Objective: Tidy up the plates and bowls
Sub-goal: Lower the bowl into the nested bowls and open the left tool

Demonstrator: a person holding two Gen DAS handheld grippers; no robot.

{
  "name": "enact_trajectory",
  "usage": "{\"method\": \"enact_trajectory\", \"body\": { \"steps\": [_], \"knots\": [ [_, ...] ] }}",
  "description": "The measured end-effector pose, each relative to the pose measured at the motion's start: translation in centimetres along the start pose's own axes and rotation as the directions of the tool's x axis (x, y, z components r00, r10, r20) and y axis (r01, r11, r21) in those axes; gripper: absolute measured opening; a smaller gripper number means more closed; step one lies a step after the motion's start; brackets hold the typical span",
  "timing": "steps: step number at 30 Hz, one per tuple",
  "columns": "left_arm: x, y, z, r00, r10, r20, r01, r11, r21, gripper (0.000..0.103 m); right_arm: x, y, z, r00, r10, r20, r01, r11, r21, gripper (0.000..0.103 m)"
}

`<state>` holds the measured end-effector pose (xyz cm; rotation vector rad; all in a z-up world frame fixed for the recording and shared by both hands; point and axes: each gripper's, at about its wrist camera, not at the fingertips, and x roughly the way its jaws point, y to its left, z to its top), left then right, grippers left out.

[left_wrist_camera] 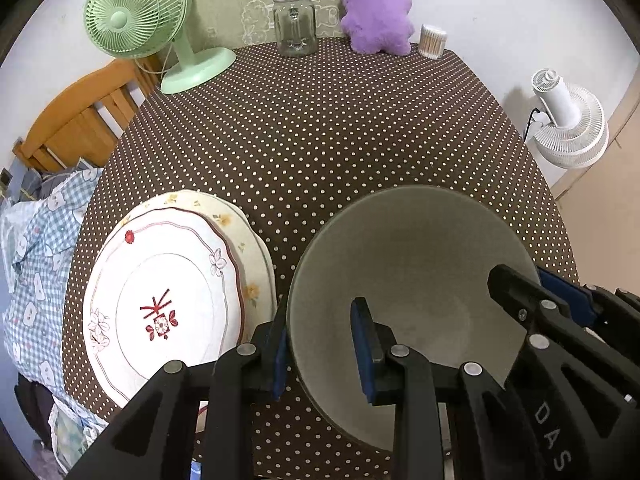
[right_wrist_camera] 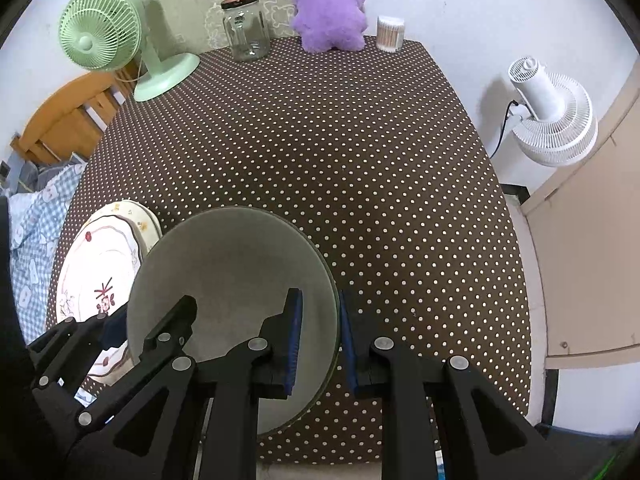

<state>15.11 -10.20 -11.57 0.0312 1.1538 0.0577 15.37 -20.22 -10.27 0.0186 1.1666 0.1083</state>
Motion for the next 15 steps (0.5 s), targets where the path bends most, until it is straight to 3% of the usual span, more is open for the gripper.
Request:
{"method": "enact_trajectory", "body": {
  "steps": [6, 8, 10, 12, 13, 15],
  "knots": [
    [-0.3, -0.3, -0.1, 1.000, -0.009, 0.011, 0.009, 1.000, -0.005, 0.040, -0.1, -0.3, -0.2, 1.000, 0.029, 0.010, -0.029, 1.000, -0.005, 0.022],
    [-0.5, -0.3, -0.2, 1.000, -0.012, 0.017, 0.012, 1.000, -0.005, 0.048, -0.1, -0.5, -0.1, 0.999, 0.049, 0.010, -0.049, 0.999, -0.007, 0.022],
    [-0.7, -0.2, -0.2, 1.000, -0.006, 0.024, 0.006, 1.000, -0.005, 0.063, -0.2, -0.8, -0.1, 0.998, 0.058, 0.006, -0.058, 0.998, -0.006, 0.022],
    [-0.8, 0.1, -0.4, 1.000, -0.009, 0.028, 0.009, 1.000, -0.007, 0.068, -0.3, -1.1, -0.1, 0.998, 0.062, 0.005, -0.062, 0.998, -0.008, 0.022],
    [-0.8, 0.4, -0.5, 1.000, -0.011, 0.028, 0.011, 1.000, -0.011, 0.068, -0.3, -1.3, -0.2, 0.998, 0.064, 0.005, -0.064, 0.998, -0.008, 0.027],
    [-0.7, 1.0, -0.6, 1.000, -0.017, 0.025, 0.017, 0.999, -0.028, 0.068, -0.4, -1.6, -0.3, 0.997, 0.071, 0.010, -0.071, 0.997, -0.001, 0.048]
  ]
}}
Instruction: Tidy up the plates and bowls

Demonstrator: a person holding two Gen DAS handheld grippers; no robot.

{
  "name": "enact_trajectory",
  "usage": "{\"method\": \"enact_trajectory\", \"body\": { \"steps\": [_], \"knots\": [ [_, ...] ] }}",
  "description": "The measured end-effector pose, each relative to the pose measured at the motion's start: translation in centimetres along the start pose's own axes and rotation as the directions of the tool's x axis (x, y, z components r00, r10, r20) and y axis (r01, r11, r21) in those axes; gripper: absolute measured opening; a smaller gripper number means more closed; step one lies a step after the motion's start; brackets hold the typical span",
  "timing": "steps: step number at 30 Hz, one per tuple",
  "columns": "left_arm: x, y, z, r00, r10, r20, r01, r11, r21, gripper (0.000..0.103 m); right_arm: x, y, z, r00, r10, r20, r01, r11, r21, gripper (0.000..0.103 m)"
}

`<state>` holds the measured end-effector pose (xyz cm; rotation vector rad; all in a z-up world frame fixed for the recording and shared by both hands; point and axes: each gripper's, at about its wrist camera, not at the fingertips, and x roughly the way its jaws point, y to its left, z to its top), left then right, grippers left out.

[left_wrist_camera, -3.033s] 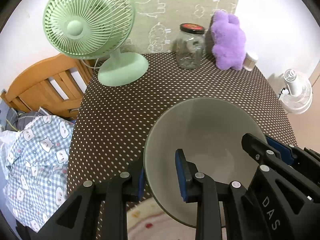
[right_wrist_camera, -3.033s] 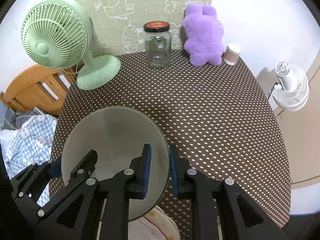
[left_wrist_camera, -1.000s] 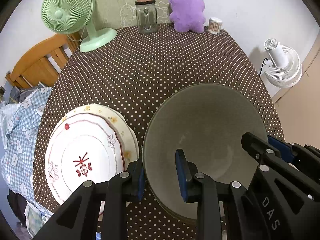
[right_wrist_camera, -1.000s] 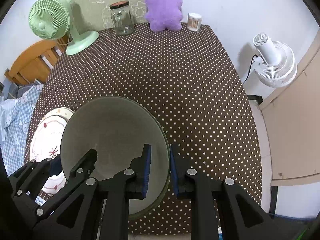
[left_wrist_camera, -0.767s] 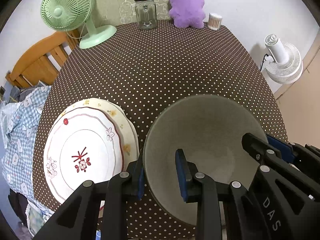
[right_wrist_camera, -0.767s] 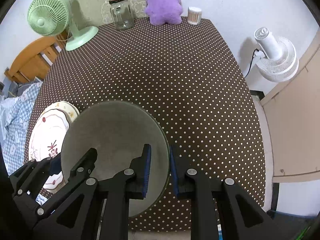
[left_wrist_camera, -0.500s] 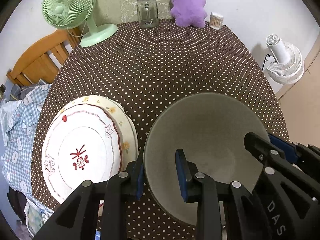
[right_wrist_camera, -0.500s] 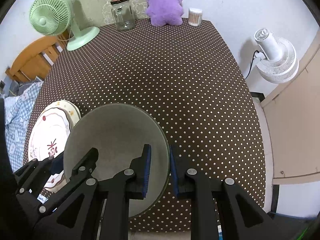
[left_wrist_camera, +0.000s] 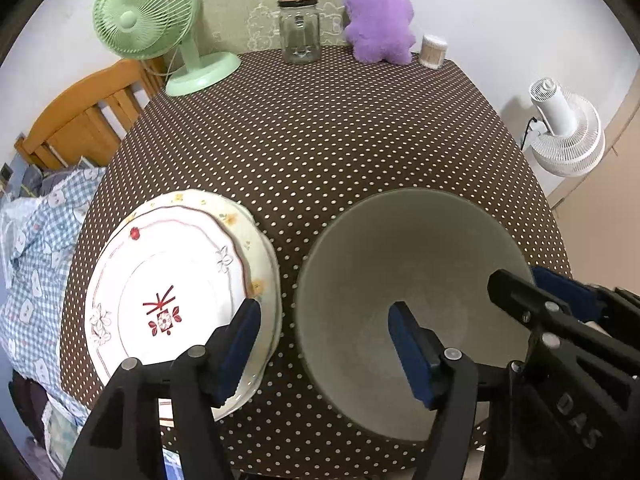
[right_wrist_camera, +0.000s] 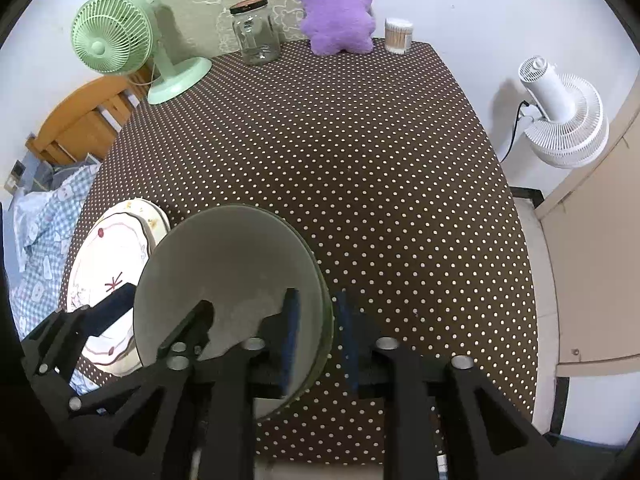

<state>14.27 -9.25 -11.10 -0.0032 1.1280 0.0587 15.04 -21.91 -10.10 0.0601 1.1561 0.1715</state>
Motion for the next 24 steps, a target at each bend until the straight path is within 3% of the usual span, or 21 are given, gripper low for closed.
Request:
{"method": "enact_trajectory", "body": {
  "steps": [1, 2, 5, 10, 13, 17, 24],
  "knots": [
    [0.0, 0.2, 0.0, 1.000, -0.005, 0.001, 0.005, 1.000, -0.007, 0.068, -0.1, -0.2, -0.2, 1.000, 0.008, 0.007, -0.008, 1.000, 0.010, 0.061],
    [-0.1, 0.5, -0.1, 1.000, -0.012, 0.004, 0.012, 1.000, -0.015, 0.068, -0.3, -0.4, -0.3, 1.000, 0.014, 0.016, -0.015, 1.000, 0.019, 0.067],
    [-0.2, 0.9, -0.3, 1.000, -0.027, 0.009, 0.027, 1.000, -0.015, 0.081, -0.2, -0.8, -0.5, 0.999, 0.033, 0.013, -0.033, 0.999, 0.037, 0.067],
    [-0.1, 0.9, -0.4, 0.999, -0.052, 0.006, 0.052, 0.999, 0.008, 0.087, 0.2, -1.3, -0.7, 0.998, 0.067, -0.004, -0.067, 0.995, 0.079, 0.067],
    [0.2, 1.0, -0.3, 0.997, -0.073, 0.000, 0.073, 0.997, 0.020, 0.087, 0.5, -1.1, -0.8, 0.997, 0.073, -0.009, -0.072, 0.993, 0.092, 0.068],
    [0.8, 1.3, 0.0, 0.995, -0.098, -0.011, 0.099, 0.995, 0.028, 0.087, 0.8, -0.7, -0.7, 0.998, 0.070, -0.004, -0.069, 0.992, 0.101, 0.076],
    [2.1, 1.7, 0.6, 0.987, -0.157, -0.037, 0.159, 0.986, 0.051, 0.083, 1.7, 0.1, -0.3, 0.999, 0.040, -0.020, -0.037, 0.991, 0.129, 0.077]
  ]
}}
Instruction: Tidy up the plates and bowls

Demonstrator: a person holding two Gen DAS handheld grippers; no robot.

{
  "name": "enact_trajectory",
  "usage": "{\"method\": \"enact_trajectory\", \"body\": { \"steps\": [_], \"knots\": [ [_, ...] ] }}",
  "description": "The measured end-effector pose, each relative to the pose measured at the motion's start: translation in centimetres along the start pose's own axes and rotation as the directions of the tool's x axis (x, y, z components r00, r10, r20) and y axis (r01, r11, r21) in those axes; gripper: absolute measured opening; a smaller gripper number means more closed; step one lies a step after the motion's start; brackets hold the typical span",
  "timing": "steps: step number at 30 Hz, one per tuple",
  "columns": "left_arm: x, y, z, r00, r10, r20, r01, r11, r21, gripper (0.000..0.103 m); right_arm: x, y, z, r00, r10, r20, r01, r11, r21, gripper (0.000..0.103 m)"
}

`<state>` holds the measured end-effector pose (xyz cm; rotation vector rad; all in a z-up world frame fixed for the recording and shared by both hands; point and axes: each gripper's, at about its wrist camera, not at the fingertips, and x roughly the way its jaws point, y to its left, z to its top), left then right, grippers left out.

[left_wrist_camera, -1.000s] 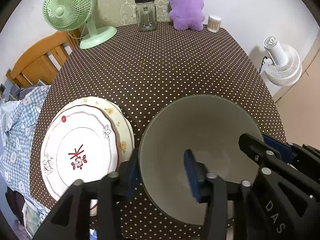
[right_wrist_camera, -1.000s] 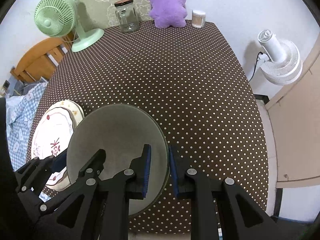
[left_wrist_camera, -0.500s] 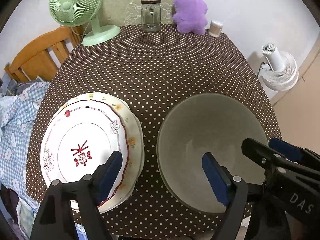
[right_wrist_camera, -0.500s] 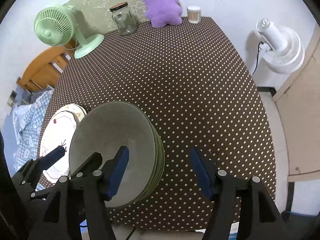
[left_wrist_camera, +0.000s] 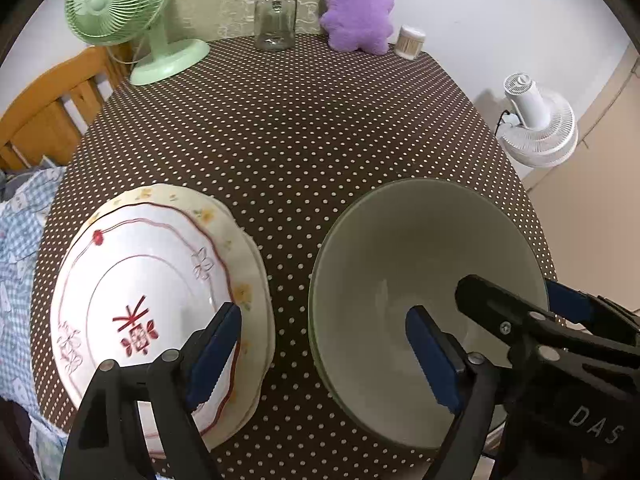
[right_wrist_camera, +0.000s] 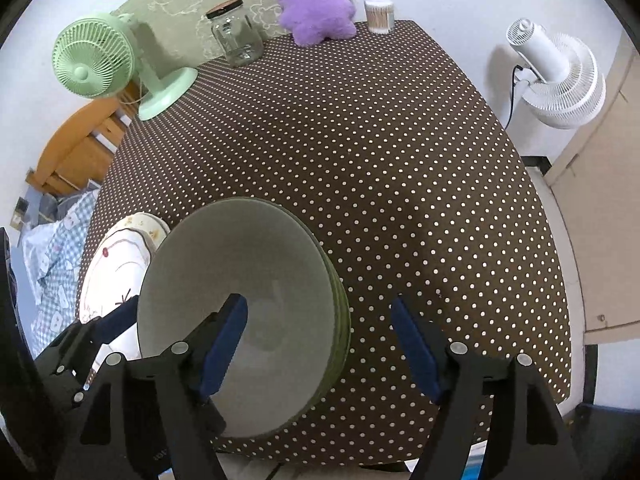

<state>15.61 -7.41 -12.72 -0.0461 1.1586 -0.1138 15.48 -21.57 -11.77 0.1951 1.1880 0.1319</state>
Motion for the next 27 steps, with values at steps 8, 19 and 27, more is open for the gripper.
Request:
{"method": "enact_trajectory", "body": {
  "steps": [8, 19, 27],
  "knots": [
    [1.1, -0.1, 0.4, 0.997, -0.070, -0.040, 0.071, 0.997, 0.041, 0.070, 1.3, 0.4, 0.5, 0.998, -0.060, -0.023, 0.061, 0.996, 0.061, 0.077],
    [2.7, -0.7, 0.8, 0.990, -0.113, -0.083, 0.120, 0.990, 0.074, 0.056, 2.8, 0.0, 0.2, 0.995, -0.090, -0.046, 0.095, 0.989, 0.111, 0.077],
    [3.1, -1.7, 1.0, 0.994, -0.076, -0.081, 0.083, 0.993, 0.086, 0.057, 3.5, -0.9, 0.2, 0.998, -0.047, -0.049, 0.053, 0.989, 0.136, 0.077]
  ]
}}
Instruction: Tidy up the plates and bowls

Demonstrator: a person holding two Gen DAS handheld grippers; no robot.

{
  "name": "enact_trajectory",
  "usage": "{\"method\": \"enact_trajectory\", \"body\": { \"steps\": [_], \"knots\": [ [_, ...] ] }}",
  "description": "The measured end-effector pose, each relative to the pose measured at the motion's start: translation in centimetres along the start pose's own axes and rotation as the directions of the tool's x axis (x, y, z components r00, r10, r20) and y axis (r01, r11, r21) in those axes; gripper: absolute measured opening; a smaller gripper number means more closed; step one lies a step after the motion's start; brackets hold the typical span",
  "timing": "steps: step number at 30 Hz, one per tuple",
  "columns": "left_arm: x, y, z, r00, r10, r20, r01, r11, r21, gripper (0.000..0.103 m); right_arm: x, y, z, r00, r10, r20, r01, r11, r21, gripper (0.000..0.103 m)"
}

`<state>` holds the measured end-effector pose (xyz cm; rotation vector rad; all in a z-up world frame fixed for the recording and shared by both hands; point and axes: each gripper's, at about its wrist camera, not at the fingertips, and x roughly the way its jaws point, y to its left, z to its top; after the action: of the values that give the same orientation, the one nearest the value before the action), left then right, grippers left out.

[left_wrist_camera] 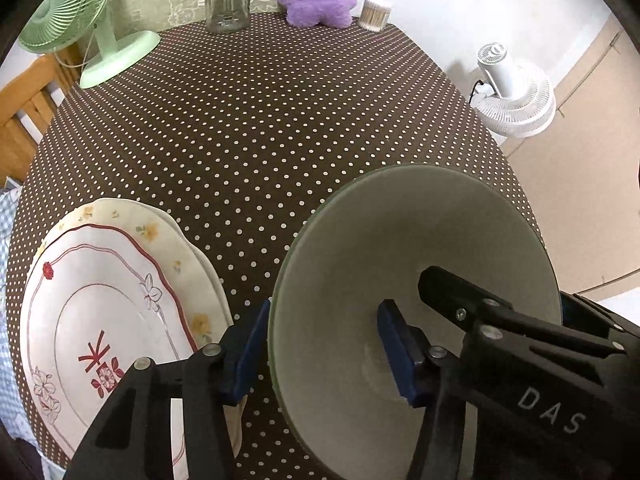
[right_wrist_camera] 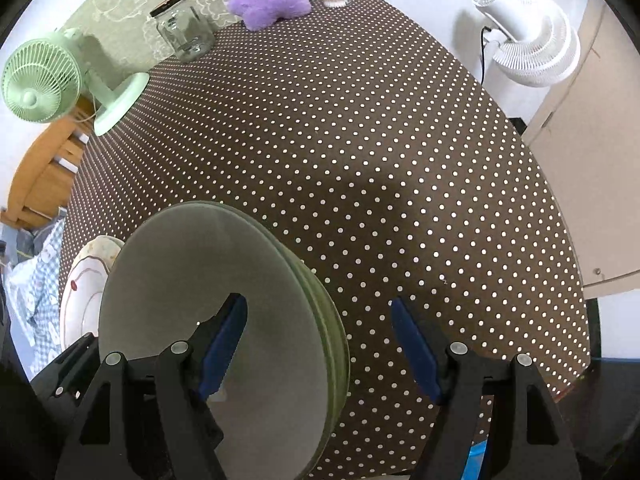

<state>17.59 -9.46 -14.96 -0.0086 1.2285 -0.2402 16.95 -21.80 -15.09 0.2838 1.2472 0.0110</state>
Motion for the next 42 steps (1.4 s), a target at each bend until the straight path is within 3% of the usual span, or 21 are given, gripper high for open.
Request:
{"method": "enact_trajectory", "body": {
  "steps": [3, 5, 13, 15, 17, 33, 42],
  "knots": [
    [0.0, 0.1, -0.1, 1.000, 0.006, -0.001, -0.006, 1.000, -0.023, 0.058, 0.2, -0.5, 0.1, 1.000, 0.024, 0.000, -0.024, 1.000, -0.004, 0.075],
    [0.0, -0.1, -0.2, 1.000, 0.018, 0.001, -0.018, 0.999, -0.032, 0.058, 0.4, -0.8, 0.1, 0.999, 0.045, -0.010, -0.046, 0.999, -0.012, 0.065],
    [0.0, -0.3, -0.6, 0.999, 0.053, 0.007, -0.052, 0.997, -0.063, 0.058, 0.4, -0.8, 0.4, 0.994, 0.108, -0.033, -0.109, 0.992, -0.064, 0.054],
    [-0.1, -0.4, -0.7, 0.998, 0.058, 0.012, -0.057, 0.996, -0.063, 0.056, 0.4, -0.4, 0.5, 0.992, 0.121, -0.040, -0.124, 0.989, -0.081, 0.048],
    [-0.2, -0.7, -0.8, 0.998, 0.054, 0.016, -0.053, 0.997, -0.057, 0.047, 0.3, 0.1, 0.6, 0.989, 0.138, -0.059, -0.144, 0.984, -0.107, 0.034],
    [-0.8, -1.3, -1.5, 0.997, 0.071, -0.011, -0.072, 0.992, -0.101, 0.045, -0.6, -0.4, -0.4, 0.989, 0.109, -0.105, -0.121, 0.985, -0.119, 0.035],
    [-3.0, -1.3, -1.7, 0.997, 0.074, 0.021, -0.072, 0.991, -0.117, 0.044, -2.8, -0.2, -0.5, 0.990, 0.114, -0.087, -0.124, 0.984, -0.124, 0.035]
  ]
}}
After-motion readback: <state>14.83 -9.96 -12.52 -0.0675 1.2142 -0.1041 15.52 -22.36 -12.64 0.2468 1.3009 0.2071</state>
